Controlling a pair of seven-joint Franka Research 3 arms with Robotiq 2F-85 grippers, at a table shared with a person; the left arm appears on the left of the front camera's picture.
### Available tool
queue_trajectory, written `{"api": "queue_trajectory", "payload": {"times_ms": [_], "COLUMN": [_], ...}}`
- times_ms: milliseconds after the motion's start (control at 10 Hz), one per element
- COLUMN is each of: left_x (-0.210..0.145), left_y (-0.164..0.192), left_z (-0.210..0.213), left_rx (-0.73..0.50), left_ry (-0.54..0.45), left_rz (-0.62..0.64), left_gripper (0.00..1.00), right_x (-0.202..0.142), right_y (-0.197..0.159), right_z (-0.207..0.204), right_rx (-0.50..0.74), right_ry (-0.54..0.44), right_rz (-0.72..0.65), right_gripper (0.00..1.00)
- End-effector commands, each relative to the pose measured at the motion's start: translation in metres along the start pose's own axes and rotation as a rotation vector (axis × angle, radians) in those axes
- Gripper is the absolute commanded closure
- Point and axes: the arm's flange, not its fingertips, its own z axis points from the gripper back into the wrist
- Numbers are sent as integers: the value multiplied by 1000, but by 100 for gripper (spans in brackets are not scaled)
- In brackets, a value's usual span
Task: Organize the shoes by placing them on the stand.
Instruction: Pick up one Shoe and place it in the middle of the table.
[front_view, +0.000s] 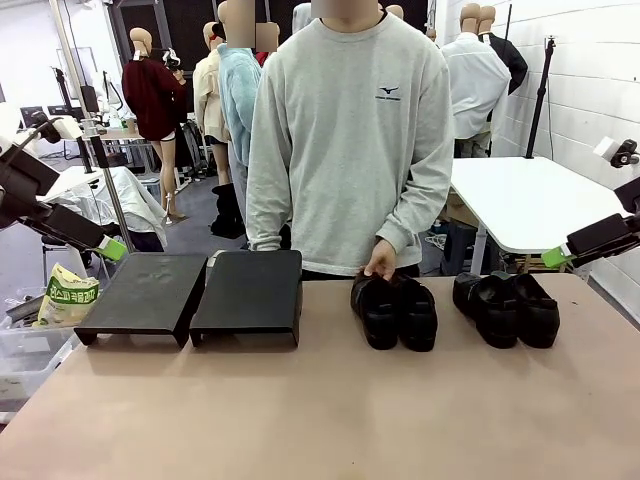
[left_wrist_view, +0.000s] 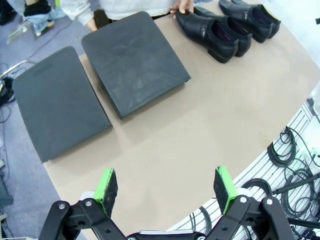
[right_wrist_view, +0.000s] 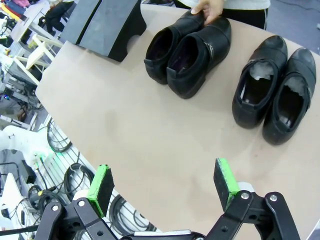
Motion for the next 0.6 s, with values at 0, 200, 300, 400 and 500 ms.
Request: {"api": "queue_trajectory", "payload": {"times_ms": [0, 200, 300, 400, 500], "left_x": [-2, -2, -2, -2, -2], "left_y": [2, 2, 2, 2, 2], "left_z": [0, 0, 0, 0, 0], "left_rx": [5, 5, 5, 5, 5], "left_ry": [11, 11, 11, 11, 11], "left_rz": [-8, -8, -8, -8, -8], "left_gripper": [0, 0, 0, 0, 0], "right_x": [1, 1, 1, 1, 1], "right_y": [-1, -1, -1, -1, -1], "right_z": [-1, -1, -1, -1, -1], "right_rx": [25, 25, 25, 25, 25], "right_ry": [-9, -9, -9, -9, -9], "right_rz": [11, 11, 11, 11, 11], "right_gripper": [0, 0, 0, 0, 0]}}
